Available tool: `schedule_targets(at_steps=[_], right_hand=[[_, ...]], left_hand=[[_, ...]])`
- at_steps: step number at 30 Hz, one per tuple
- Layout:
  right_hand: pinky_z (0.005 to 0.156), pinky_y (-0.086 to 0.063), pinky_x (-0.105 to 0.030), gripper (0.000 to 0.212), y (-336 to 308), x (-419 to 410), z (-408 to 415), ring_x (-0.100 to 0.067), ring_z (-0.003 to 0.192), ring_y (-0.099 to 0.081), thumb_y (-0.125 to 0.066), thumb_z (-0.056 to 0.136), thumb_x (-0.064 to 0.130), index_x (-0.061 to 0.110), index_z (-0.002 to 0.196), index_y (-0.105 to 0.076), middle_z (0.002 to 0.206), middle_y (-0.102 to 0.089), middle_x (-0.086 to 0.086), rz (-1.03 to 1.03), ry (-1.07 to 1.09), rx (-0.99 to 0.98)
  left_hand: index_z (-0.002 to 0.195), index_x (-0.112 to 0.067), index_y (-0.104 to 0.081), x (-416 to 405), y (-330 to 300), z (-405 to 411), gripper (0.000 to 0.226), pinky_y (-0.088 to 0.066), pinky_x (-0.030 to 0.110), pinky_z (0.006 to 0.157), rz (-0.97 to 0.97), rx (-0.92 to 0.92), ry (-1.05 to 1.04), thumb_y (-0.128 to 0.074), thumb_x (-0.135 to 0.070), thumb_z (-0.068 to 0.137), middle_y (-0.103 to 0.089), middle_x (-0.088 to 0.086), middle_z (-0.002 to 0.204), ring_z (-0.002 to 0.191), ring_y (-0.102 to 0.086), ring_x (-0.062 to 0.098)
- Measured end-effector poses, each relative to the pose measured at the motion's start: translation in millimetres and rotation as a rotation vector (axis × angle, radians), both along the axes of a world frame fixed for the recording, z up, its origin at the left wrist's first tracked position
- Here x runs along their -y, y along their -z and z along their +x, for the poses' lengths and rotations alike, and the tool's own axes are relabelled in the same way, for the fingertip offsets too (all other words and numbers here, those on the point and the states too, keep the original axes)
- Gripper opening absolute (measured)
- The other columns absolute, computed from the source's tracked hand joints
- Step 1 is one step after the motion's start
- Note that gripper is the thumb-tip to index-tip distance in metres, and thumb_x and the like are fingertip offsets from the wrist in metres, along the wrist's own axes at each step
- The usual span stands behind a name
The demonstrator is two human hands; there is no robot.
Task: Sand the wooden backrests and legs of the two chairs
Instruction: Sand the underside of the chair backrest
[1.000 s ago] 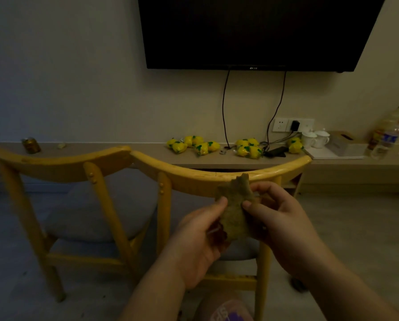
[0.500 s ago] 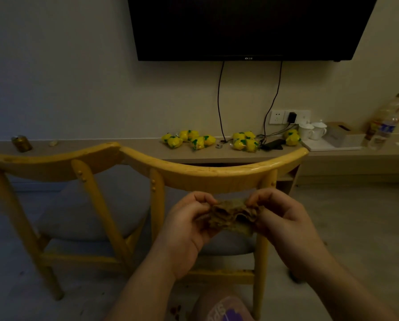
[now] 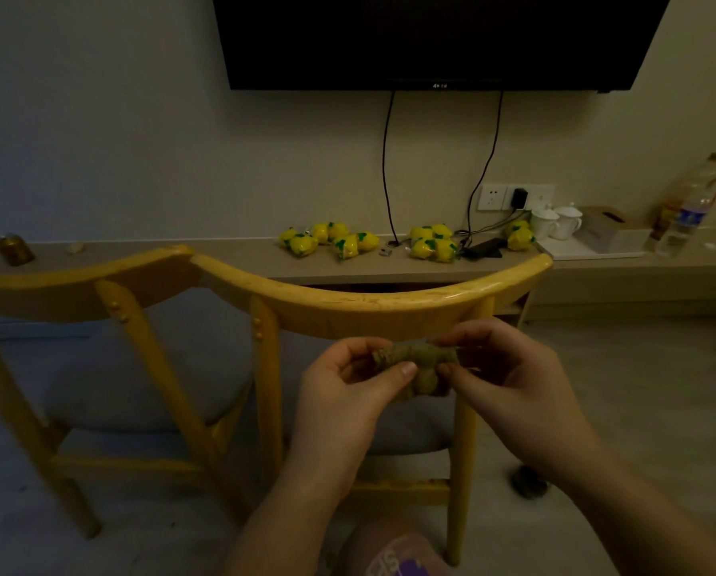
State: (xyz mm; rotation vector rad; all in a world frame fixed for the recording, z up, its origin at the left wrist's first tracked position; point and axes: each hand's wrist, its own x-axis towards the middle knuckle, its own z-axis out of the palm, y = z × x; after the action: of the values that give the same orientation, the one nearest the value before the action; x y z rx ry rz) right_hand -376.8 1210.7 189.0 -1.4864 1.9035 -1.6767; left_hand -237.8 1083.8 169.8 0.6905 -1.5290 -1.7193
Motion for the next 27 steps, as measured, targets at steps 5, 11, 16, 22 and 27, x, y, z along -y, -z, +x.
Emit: schedule_targets(at_steps=[5,11,16,22,27], right_hand=[[0.089,-0.056,-0.031,0.03,-10,-3,-40,-0.011,0.107,-0.065,-0.066,0.092,0.016,0.016,0.123,-0.066,0.117,-0.066,0.005,-0.123,0.245,-0.597],[0.095,-0.051,-0.042,0.038,-25,10,-102,-0.032,0.122,-0.058,-0.058,0.098,0.019,0.007,0.133,-0.063,0.136,-0.059,-0.016,0.111,0.144,-1.177],[0.097,-0.05,-0.039,0.039,-22,17,-121,-0.028,0.123,-0.06,-0.058,0.101,0.023,0.008,0.137,-0.062,0.137,-0.061,-0.013,0.116,-0.002,-1.229],[0.095,-0.049,-0.045,0.042,-6,22,-119,-0.027,0.125,-0.058,-0.06,0.096,0.021,0.009,0.136,-0.063,0.136,-0.061,-0.012,0.077,0.047,-1.127],[0.095,-0.048,-0.044,0.04,-3,23,-117,-0.027,0.124,-0.059,-0.057,0.096,0.021,0.01,0.134,-0.064,0.134,-0.062,-0.011,0.049,0.066,-1.102]], left_hand=[[0.098,-0.034,-0.071,3,10,2,0.023,-0.049,0.011,0.083,-0.815,0.081,-0.412,-0.079,-0.023,0.08,-0.066,-0.016,0.101,0.096,-0.065,0.0],[0.09,-0.004,-0.078,14,35,-29,0.014,-0.044,0.018,0.089,-1.355,0.0,-0.543,-0.069,-0.012,0.096,-0.064,0.011,0.095,0.09,-0.057,0.02],[0.102,-0.006,-0.08,17,55,-77,0.01,-0.056,0.036,0.082,-1.406,0.025,-0.392,-0.072,-0.011,0.096,-0.073,0.011,0.102,0.093,-0.068,0.027],[0.106,-0.008,-0.079,13,64,-87,0.014,-0.055,0.035,0.079,-1.318,0.079,-0.425,-0.068,-0.013,0.099,-0.073,0.009,0.101,0.091,-0.066,0.026],[0.119,-0.007,-0.076,7,55,-83,0.021,-0.053,0.028,0.087,-1.358,0.048,-0.459,-0.067,-0.011,0.1,-0.071,0.011,0.109,0.097,-0.064,0.023]])
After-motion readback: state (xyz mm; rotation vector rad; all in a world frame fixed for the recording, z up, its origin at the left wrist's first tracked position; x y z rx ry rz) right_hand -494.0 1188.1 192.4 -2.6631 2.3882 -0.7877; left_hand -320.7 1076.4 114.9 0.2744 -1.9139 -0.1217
